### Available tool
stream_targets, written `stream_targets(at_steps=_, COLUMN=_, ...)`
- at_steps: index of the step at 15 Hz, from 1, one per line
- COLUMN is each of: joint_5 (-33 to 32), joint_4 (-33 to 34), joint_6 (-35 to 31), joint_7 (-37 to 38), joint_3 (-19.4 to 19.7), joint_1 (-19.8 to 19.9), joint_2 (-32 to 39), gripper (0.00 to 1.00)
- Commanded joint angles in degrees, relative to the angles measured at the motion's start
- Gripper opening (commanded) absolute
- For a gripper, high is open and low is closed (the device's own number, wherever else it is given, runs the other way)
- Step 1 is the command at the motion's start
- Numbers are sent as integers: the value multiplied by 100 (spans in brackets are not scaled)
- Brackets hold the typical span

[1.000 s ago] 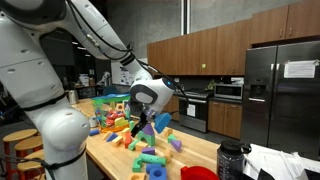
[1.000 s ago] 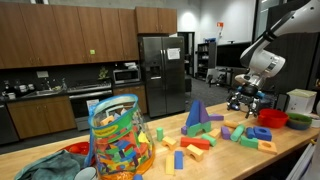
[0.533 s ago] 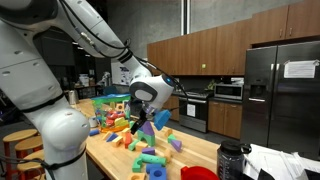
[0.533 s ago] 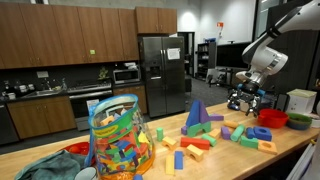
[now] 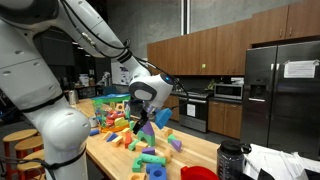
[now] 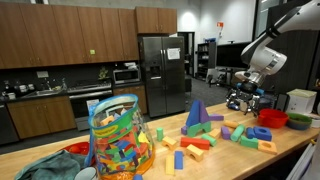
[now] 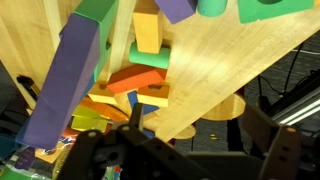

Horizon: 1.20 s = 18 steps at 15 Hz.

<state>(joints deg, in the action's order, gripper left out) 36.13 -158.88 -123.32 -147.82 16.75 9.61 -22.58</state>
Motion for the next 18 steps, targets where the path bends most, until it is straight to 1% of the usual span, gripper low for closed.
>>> stream_targets(at_steps=1, joint_5=-348, joint_4=-5, joint_6=-259, joint_7=-114, joint_3=-92, joint_1=-127, joint_2=232, gripper=100)
stream_targets(at_steps=3, joint_5=-827, joint_4=-21, joint_6=116, joint_7=-202, joint_3=-112, joint_1=-225, joint_2=396, gripper=100)
stream_targets(at_steps=5, joint_5=-1115, joint_4=-45, joint_6=343, joint_7=-279, joint_3=-149, joint_1=-332, joint_2=559, gripper=100)
stream_targets(at_steps=6, joint_5=-1323, joint_4=-61, joint_6=445, joint_7=-130, joint_3=-26, joint_1=-562, joint_2=486, gripper=100)
stream_targets(at_steps=7, joint_5=-1443, joint_4=-70, joint_6=497, joint_7=-132, joint_3=-36, joint_1=-601, joint_2=516, gripper=100)
stream_targets(at_steps=9, joint_5=-1591, joint_4=-69, joint_6=511, joint_7=-128, joint_3=-21, joint_1=-768, joint_2=579, gripper=100)
stream_targets(at_steps=11, joint_5=-1709, joint_4=-71, joint_6=492, joint_7=-127, joint_3=-28, joint_1=-836, joint_2=590, gripper=100)
stream_targets(at_steps=13, joint_5=-1787, joint_4=-70, joint_6=512, joint_7=-127, joint_3=48, joint_1=-932, joint_2=510, gripper=100)
stream_targets(at_steps=14, joint_5=-1642, joint_4=-54, joint_6=521, joint_7=-127, joint_3=27, joint_1=-864, joint_2=533, gripper=100)
stream_targets(at_steps=15, joint_5=-1371, joint_4=68, joint_6=652, joint_7=-32, joint_3=-76, joint_1=-656, joint_2=649, gripper=100)
stream_targets(at_steps=18, joint_5=-866, joint_4=146, joint_6=548, joint_7=164, joint_3=-48, joint_1=-556, joint_2=650, gripper=100)
